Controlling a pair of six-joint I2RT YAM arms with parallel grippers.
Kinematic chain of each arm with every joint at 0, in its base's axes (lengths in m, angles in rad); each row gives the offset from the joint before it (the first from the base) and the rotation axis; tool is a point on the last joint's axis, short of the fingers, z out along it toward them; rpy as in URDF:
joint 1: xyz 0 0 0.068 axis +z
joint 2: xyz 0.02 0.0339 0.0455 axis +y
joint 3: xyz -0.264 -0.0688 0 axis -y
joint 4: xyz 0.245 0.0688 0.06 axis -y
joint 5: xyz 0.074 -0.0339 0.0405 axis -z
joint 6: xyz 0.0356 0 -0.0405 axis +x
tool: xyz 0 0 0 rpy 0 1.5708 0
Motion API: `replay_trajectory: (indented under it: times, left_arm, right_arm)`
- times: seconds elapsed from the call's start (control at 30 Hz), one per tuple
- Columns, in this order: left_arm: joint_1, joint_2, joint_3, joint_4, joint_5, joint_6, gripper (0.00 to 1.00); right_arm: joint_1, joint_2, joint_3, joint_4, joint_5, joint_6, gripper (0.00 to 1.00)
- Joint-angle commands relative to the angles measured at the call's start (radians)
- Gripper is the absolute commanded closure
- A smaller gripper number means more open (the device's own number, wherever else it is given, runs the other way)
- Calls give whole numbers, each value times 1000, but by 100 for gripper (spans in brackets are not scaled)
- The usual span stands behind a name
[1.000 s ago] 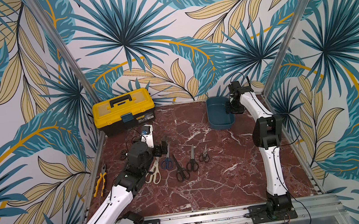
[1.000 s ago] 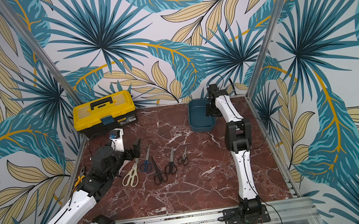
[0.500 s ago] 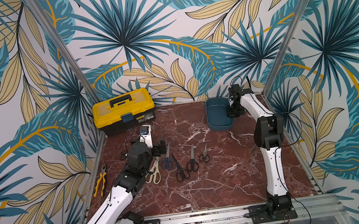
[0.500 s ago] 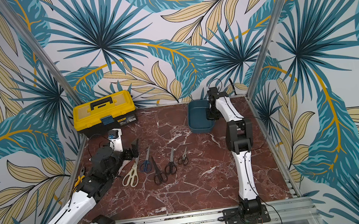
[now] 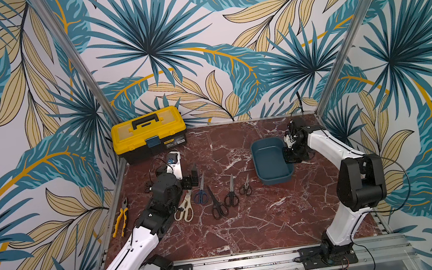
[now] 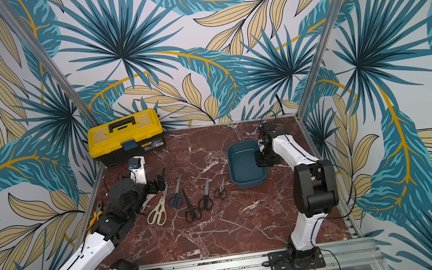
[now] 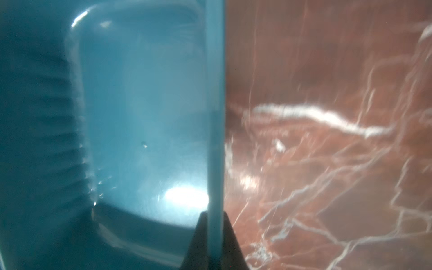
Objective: Put the scissors into the storage box
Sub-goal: Place the storage box at the center of the board.
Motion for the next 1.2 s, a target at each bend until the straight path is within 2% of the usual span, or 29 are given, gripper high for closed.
replay_trajectory:
  times: [0.0,0.2,0.27,0.63,0.67,0.77,0.9,1.07,1.17]
  left_arm:
    - [5,-10,-23,-20,-2,-9,0]
    - [5,-11,-47,-19,4,-32,0]
    - [5,-10,-54,-16,4,-38,0]
    - [5,-5,-67,-8,-4,-34,0]
    - [5,-5,-69,-9,-4,-32,0]
    - [6,-6,-66,-20,-6,-29,0]
    - [5,-17,-51,-45,4,-29,0]
    - [5,-21,-19,-108,4,-98,0]
    - [5,-3,13,-207,22,-174,0]
  right_arm:
    - [5,-64,-110,41,45,58,100]
    - [8,-89,-221,115,-22,97,100]
    - [10,-86,-236,126,-20,102,95]
    - [25,-14,-189,160,24,23,83]
    - [26,-9,-182,161,35,24,80]
    - [29,-8,-159,157,51,27,59]
    - [49,-61,-109,119,84,36,44]
    - [121,-157,1,-15,229,78,41]
    - [249,-219,13,-26,243,142,41]
